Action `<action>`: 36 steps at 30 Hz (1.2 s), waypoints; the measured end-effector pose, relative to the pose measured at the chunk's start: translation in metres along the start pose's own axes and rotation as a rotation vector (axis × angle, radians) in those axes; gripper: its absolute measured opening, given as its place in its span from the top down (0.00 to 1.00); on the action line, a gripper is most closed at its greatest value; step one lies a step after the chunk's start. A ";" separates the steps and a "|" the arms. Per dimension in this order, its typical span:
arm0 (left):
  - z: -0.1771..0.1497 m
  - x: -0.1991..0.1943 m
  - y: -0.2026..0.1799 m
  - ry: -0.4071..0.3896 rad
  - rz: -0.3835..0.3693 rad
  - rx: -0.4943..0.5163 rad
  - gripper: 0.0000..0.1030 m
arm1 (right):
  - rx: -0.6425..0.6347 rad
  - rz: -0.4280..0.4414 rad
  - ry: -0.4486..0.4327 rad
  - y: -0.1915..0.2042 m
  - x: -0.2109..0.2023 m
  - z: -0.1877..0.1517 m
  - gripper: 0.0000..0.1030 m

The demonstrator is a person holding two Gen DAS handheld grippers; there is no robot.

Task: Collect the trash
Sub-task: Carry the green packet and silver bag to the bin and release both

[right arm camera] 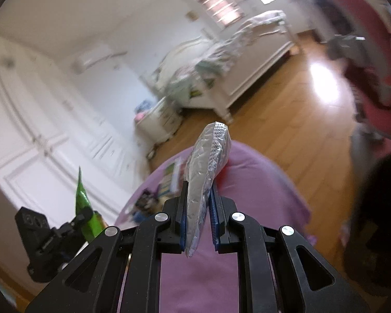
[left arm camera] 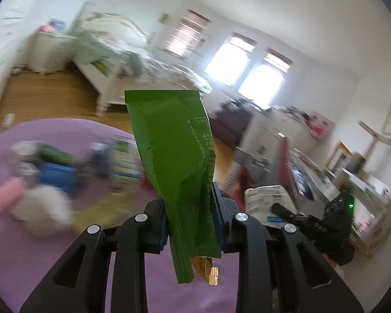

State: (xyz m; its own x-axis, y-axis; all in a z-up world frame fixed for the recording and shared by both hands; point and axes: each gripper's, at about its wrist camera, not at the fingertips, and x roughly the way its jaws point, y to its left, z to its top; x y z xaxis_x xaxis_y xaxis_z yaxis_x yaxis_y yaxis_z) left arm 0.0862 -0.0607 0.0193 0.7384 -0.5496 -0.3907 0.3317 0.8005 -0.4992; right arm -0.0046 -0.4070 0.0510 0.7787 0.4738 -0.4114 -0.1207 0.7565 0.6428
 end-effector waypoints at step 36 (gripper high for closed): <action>-0.033 0.093 0.078 0.289 0.595 0.105 0.58 | 0.139 -0.044 0.038 -0.111 -0.048 -0.035 0.85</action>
State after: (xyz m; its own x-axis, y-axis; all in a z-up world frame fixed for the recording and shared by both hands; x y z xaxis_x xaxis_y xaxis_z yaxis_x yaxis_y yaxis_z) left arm 0.1611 -0.0575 -0.0814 0.6312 -0.0378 -0.7747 -0.0174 0.9979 -0.0628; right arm -0.0500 -0.4981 -0.0237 0.7570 0.4605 -0.4637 0.0015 0.7084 0.7059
